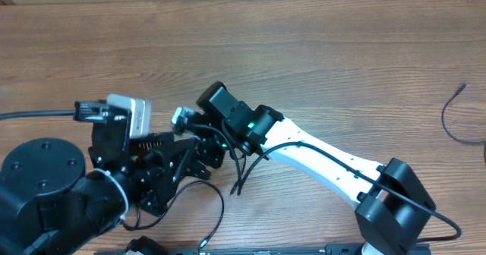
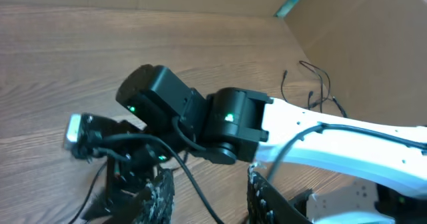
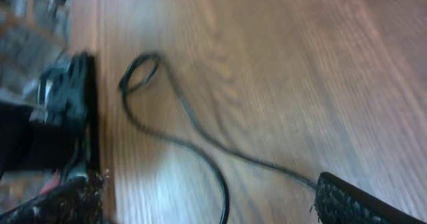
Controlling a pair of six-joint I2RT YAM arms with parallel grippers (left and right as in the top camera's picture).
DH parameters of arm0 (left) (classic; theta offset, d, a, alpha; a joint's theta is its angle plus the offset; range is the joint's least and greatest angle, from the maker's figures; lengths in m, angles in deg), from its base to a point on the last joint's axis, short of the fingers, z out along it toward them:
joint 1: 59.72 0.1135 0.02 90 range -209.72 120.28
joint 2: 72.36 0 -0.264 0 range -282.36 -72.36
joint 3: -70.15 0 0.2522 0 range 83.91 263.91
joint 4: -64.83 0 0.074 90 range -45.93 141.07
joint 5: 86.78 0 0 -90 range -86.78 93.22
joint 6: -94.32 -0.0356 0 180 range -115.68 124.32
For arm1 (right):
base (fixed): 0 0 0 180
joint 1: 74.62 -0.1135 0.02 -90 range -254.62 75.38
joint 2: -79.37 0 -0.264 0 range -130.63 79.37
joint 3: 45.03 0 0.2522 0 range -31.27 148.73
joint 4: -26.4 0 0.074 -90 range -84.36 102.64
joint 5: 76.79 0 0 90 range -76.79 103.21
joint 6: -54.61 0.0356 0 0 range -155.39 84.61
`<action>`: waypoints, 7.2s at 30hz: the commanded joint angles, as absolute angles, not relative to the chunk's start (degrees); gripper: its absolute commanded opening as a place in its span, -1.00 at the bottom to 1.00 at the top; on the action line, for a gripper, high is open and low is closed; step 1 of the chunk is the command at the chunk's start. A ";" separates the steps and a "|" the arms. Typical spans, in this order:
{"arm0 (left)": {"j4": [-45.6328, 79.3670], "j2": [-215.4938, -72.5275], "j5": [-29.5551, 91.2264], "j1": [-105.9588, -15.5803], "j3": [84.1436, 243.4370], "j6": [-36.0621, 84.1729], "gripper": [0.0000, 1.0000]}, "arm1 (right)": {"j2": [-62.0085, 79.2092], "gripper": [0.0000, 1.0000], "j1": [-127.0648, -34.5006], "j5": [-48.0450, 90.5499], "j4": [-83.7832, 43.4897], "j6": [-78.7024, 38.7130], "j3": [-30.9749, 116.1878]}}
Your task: Untangle cables
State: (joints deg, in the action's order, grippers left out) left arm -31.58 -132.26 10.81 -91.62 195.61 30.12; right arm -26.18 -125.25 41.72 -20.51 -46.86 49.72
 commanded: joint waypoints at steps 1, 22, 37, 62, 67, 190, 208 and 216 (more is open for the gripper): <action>-32.56 -132.18 12.13 -91.99 198.30 30.89 -0.28 | -28.79 1.00 -125.23 39.84 -18.19 -36.96 50.07; -42.53 -132.18 4.26 -91.99 210.98 26.12 -0.07 | -40.44 0.99 -132.31 51.01 -7.37 -38.05 50.07; -38.99 -132.24 13.09 -91.99 211.09 27.30 0.08 | -42.32 -0.77 -132.59 44.89 -7.50 -53.87 50.07; -29.44 -134.93 15.34 -91.99 211.07 33.09 0.10 | -42.67 0.47 -123.55 47.05 -15.81 -68.47 50.07; -29.28 -137.62 19.36 -91.99 211.07 34.40 0.11 | -44.06 0.92 -128.25 38.66 -13.29 -71.49 50.07; -12.96 -152.74 17.85 -70.97 163.07 23.61 -0.91 | 17.20 -0.93 -113.56 36.61 -30.12 -48.45 50.51; -13.02 -152.70 22.49 -70.99 163.09 22.34 -0.91 | 14.67 -0.64 -113.56 35.78 -34.04 -48.43 50.51; -13.18 -151.58 31.23 -70.99 164.34 20.55 -0.92 | 11.58 -0.21 -113.56 36.85 -37.36 -48.43 50.51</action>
